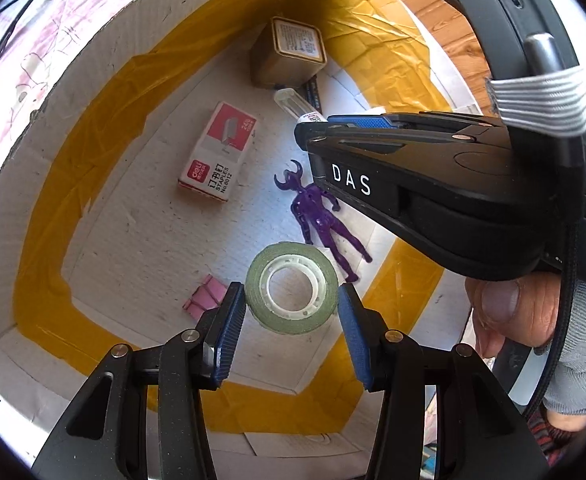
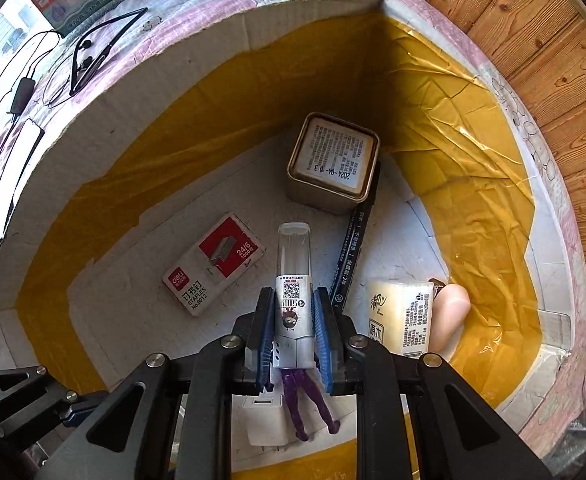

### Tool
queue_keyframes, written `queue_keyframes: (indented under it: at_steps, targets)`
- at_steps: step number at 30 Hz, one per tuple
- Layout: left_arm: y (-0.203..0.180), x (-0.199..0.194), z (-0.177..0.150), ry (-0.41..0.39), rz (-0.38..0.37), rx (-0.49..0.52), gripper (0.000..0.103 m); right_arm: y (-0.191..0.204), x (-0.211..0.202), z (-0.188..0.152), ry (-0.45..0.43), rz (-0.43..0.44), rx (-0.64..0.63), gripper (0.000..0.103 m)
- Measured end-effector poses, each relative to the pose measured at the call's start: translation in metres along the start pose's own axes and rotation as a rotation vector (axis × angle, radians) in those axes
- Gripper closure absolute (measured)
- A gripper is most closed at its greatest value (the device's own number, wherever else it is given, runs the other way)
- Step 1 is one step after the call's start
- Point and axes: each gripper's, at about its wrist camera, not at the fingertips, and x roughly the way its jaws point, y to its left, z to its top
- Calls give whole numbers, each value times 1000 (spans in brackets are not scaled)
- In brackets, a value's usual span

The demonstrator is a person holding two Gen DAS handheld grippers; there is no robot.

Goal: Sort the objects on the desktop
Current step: 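Lower the tube with the right tool while the left tool lowers the tape roll into the box, then open the right tool releasing the tube while the left tool releases the tape roll, then withdraw both open tools up from the box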

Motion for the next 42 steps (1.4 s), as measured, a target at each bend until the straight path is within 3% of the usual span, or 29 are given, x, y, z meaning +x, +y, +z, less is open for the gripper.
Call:
queue_keyframes:
  at_steps: [13,18,27,36,42]
  targets:
    - [2,-7,0,3,6,35,51,-10,1,-11,6,-2,-5,77]
    - [-4,-20,-12,-34,44,79,51,-10,-9,-24,-1,-2,-27,73]
    - [-24,-47,-48,-127,134,178,51,9,-43,-71,-30,-25,-165,63]
    - [-34,-65,-86,-198,205,237,51,10,-78,-125,-71,-43,-225,61]
    - [-43,-79,-108,-270,217,291,34,18,-105,-149,-125,-49,-232,56]
